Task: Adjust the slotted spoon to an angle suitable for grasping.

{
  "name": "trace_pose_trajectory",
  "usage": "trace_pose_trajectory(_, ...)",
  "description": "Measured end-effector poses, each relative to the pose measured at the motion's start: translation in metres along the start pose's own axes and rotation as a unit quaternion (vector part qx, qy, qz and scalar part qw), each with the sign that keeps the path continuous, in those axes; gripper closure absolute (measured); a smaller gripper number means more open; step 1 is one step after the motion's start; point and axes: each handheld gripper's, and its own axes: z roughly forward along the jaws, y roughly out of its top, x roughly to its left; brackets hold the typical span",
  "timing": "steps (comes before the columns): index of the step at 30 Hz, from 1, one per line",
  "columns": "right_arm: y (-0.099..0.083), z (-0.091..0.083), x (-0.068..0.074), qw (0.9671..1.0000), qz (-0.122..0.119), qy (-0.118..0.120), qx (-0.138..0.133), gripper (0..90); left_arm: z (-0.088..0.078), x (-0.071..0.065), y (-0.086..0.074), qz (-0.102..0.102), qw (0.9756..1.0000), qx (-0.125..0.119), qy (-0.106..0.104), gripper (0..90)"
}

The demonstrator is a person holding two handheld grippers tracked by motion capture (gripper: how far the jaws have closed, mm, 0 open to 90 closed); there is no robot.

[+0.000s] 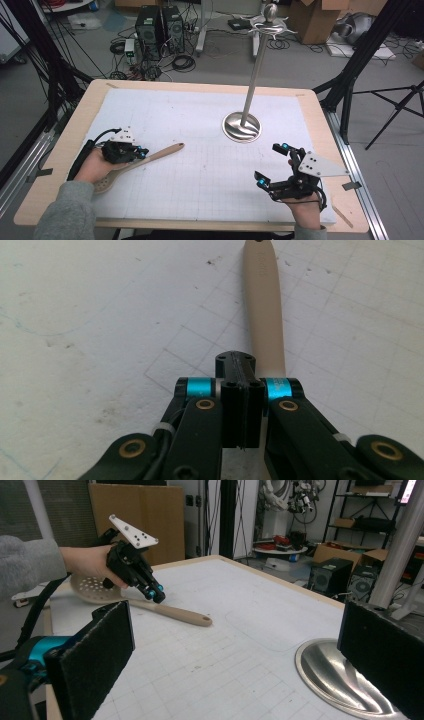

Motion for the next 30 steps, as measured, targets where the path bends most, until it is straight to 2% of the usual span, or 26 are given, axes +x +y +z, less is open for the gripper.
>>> trace_pose_trajectory(5, 0.0, 0.001, 0.0, 1.0, -0.002, 0.001, -0.001, 0.7, -0.005, 0.0, 0.002, 0.0, 0.9999, -0.007, 0.013, 89.5)
trace_pose_trajectory(11, 0.001, 0.001, 0.0, 1.0, -0.002, 0.001, -0.001, 0.7, -0.02, 0.0, 0.003, -0.003, 0.9996, -0.019, 0.022, 89.4)
trace_pose_trajectory(14, 0.0, 0.002, 0.0, 1.0, -0.003, 0.002, 0.002, 0.7, -0.028, -0.002, 0.005, -0.004, 0.9995, -0.025, 0.021, 87.9)
trace_pose_trajectory(16, 0.0, 0.003, 0.0, 1.0, -0.003, 0.003, 0.002, 0.7, -0.033, -0.003, 0.008, -0.003, 0.9995, -0.027, 0.017, 82.9)
trace_pose_trajectory(20, 0.0, 0.004, 0.001, 1.0, -0.001, 0.002, 0.005, 0.7, -0.038, -0.006, 0.012, -0.002, 0.9995, -0.026, 0.016, 66.6)
trace_pose_trajectory(21, 0.0, 0.004, 0.001, 1.0, -0.003, 0.004, 0.005, 0.7, -0.04, -0.007, 0.013, -0.003, 0.9996, -0.023, 0.016, 66.6)
trace_pose_trajectory(24, 0.0, 0.005, 0.001, 1.0, -0.002, 0.005, 0.007, 0.7, -0.045, -0.011, 0.014, -0.006, 0.9997, -0.025, 0.007, 52.5)
trace_pose_trajectory(30, -0.001, 0.01, 0.001, 0.9999, -0.001, 0.009, 0.01, 0.7, -0.053, -0.016, 0.011, -0.005, 0.9995, -0.029, 0.007, 37.0)
